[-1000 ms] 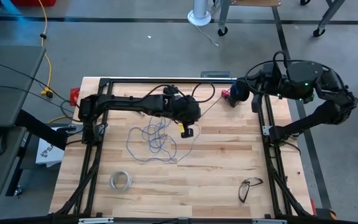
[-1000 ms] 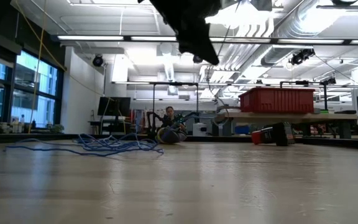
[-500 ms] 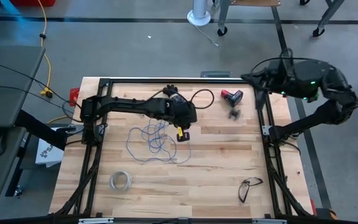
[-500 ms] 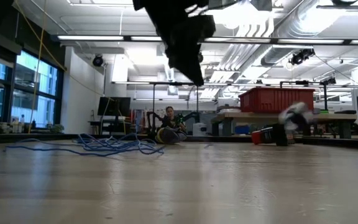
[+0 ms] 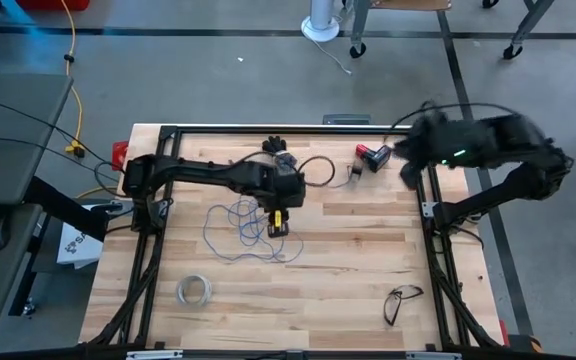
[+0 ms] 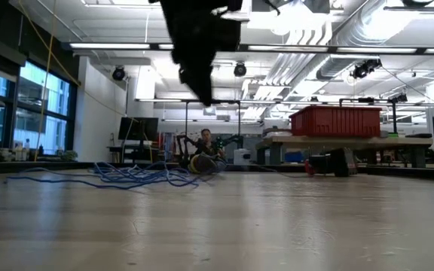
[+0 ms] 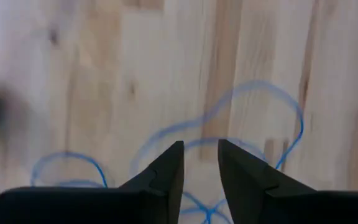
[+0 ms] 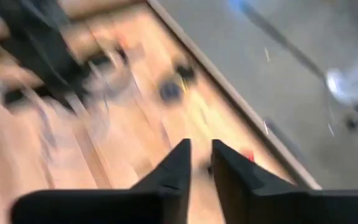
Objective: Coil cords
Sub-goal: Uncoil the blue wire from the black spool
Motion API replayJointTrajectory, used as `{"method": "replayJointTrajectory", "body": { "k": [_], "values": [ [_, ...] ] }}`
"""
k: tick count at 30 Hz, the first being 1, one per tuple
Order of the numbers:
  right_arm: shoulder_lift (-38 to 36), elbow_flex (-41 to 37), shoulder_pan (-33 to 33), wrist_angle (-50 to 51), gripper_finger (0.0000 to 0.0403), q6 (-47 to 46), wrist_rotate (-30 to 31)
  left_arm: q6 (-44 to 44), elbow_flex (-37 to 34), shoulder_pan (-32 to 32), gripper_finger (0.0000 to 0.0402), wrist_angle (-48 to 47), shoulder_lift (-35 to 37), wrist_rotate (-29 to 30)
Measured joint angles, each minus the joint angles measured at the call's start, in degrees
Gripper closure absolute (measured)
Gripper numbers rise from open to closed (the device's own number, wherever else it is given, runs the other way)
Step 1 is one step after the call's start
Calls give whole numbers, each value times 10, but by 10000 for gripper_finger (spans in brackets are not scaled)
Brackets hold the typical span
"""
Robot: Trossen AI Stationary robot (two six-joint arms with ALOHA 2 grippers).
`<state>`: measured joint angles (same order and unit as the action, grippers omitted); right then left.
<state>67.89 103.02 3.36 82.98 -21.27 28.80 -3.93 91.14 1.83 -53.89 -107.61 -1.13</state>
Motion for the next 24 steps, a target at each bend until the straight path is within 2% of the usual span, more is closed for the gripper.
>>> {"method": "replayJointTrajectory", "body": {
  "k": [4, 8, 11, 15, 19, 24],
  "values": [
    [1, -105, -6, 45, 281, -92, -2, -12, -43, -14, 286, 9, 4, -1],
    [-29, -272, -42, -4, 242, -244, -7, -60, -97, -23, 273, 78, 42, -6],
    [-47, -394, -92, -153, 239, -320, -55, -94, -137, -22, 270, 177, 103, -8],
    [-36, -506, -184, -374, 244, -367, -149, -109, -160, 2, 270, 270, 170, -8],
    [14, -561, -246, -492, 257, -418, -169, -111, -157, 27, 270, 284, 208, -5],
    [70, -561, -292, -483, 263, -432, -151, -130, -154, 42, 270, 282, 236, -5]
  ]
}}
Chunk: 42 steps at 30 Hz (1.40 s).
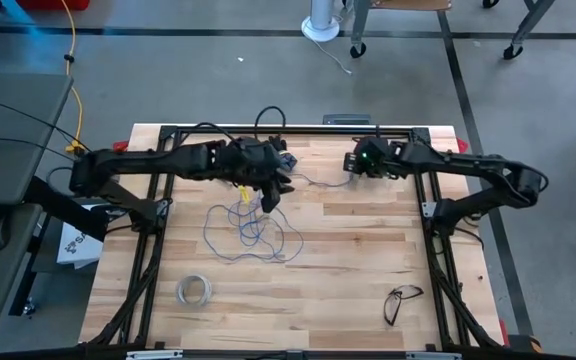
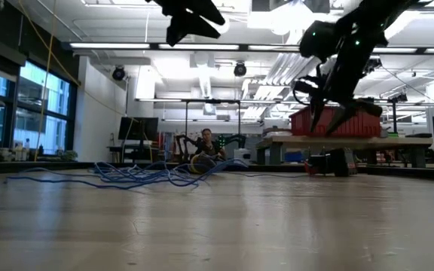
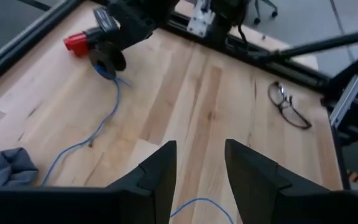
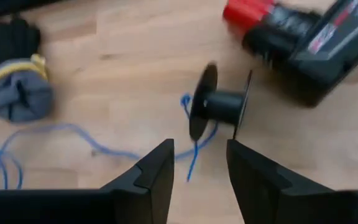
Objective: Coil cords
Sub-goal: Uncoil the blue wire from the black spool, then coil the blue wire onto the black spool
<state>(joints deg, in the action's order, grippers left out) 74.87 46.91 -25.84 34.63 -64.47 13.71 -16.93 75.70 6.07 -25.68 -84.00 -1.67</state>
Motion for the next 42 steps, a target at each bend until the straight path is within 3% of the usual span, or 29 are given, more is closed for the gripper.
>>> {"method": "replayJointTrajectory", "body": {
  "k": [8, 22, 25, 27, 28, 30, 37, 42],
  "values": [
    [40, 7, -42, 14, 264, -13, -4, -3, 0, -2, 270, 0, 4, 0],
    [113, 7, -49, 11, 265, -32, 10, 20, 0, 18, 270, 19, 2, 3],
    [129, 7, -47, 5, 291, -24, 38, 12, 0, 27, 270, 31, 3, 7],
    [129, 7, -40, -15, 339, 3, 58, 11, 0, 30, 270, 43, 5, 8],
    [128, 7, -34, -26, 368, 23, 63, 11, 0, 31, 270, 51, 8, 9],
    [120, 7, -24, -40, 390, 60, 76, 14, 0, 37, 270, 64, 15, 8],
    [38, 7, 23, -10, 402, 164, 83, 35, 0, 50, 270, 71, 62, 9],
    [-50, 7, 60, 18, 402, 186, 83, 15, 1, 55, 270, 79, 87, 32]
  ]
}}
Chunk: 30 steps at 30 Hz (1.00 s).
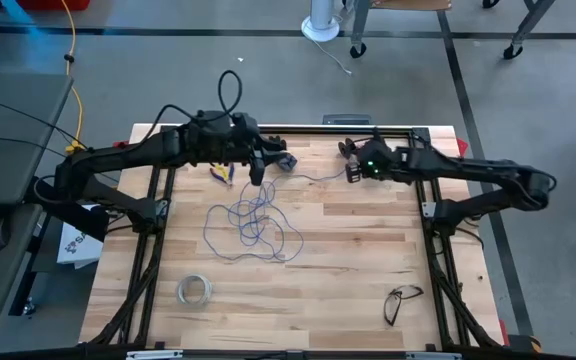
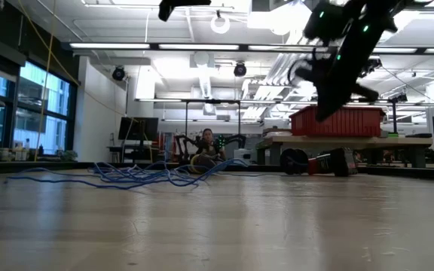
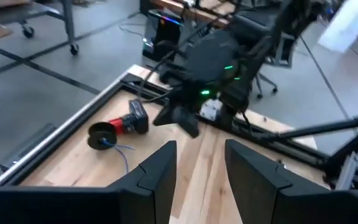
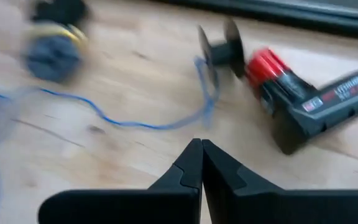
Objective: Coil cords
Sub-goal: Coil the blue wire onto the black spool
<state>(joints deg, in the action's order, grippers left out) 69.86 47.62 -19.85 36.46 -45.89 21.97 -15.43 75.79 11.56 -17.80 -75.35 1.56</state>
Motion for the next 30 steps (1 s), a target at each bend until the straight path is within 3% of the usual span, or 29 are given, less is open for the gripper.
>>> {"method": "replayJointTrajectory", "body": {
  "k": [2, 5, 10, 18, 25, 30],
  "values": [
    [-29, 0, -3, -18, 401, 2, -6, -8, 0, 0, 270, 1, 2, 10],
    [-52, 1, -52, -64, 398, 57, -77, -25, 0, 0, 270, 3, -1, 17],
    [-13, 0, -160, -60, 349, 136, -191, -92, 0, -12, 270, 16, -9, 1],
    [119, 24, -236, -135, 241, 196, -208, -159, 0, -52, 270, 15, -9, 7],
    [211, 130, -261, -110, 234, 281, -231, -197, 0, -72, 270, 15, -10, 34],
    [263, 205, -271, -16, 234, 347, -229, -210, 0, -84, 270, 14, -10, 51]
  ]
}}
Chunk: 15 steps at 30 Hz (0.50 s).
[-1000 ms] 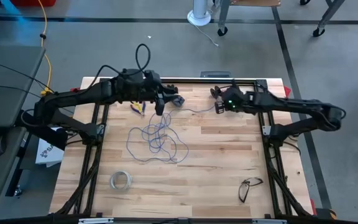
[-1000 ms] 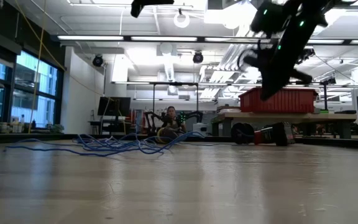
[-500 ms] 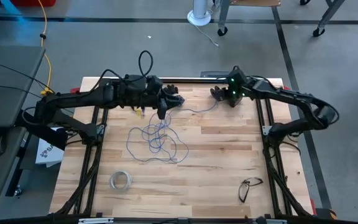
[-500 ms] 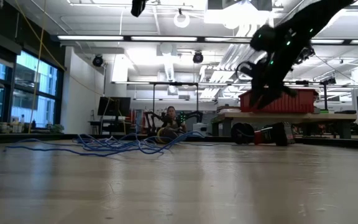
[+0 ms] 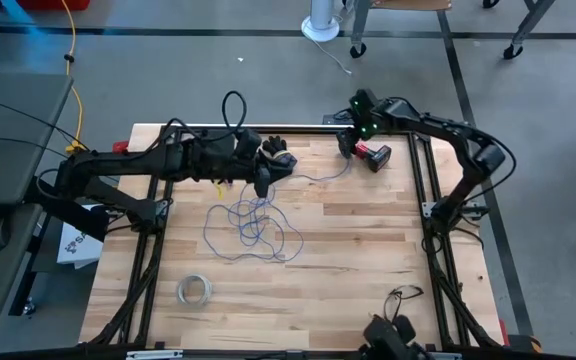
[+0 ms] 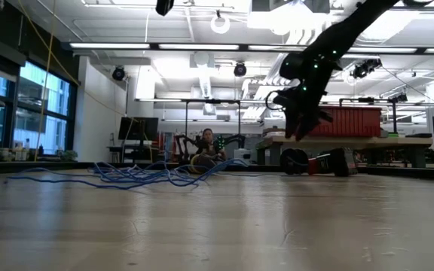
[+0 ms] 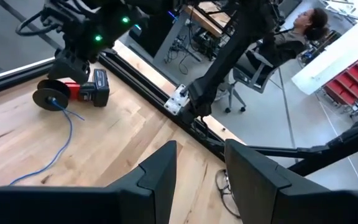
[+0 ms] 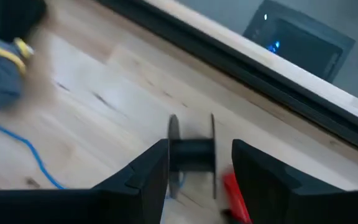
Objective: Coil cords
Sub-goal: Coil the blue wire onto the black spool
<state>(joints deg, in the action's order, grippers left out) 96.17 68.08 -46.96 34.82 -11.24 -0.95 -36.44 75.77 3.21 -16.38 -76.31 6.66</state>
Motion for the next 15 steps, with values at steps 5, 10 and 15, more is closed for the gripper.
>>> {"method": "replayJointTrajectory", "body": {
  "k": [5, 10, 15],
  "values": [
    [38, 35, -10, 68, 234, 36, -2, -5, 0, -9, 270, 0, 0, 18],
    [55, 34, -10, 63, 234, 38, -6, -8, 0, -11, 270, 0, 0, 25],
    [71, 34, -10, 52, 239, 40, -6, -10, 0, -11, 270, 0, 0, 30]
  ]
}}
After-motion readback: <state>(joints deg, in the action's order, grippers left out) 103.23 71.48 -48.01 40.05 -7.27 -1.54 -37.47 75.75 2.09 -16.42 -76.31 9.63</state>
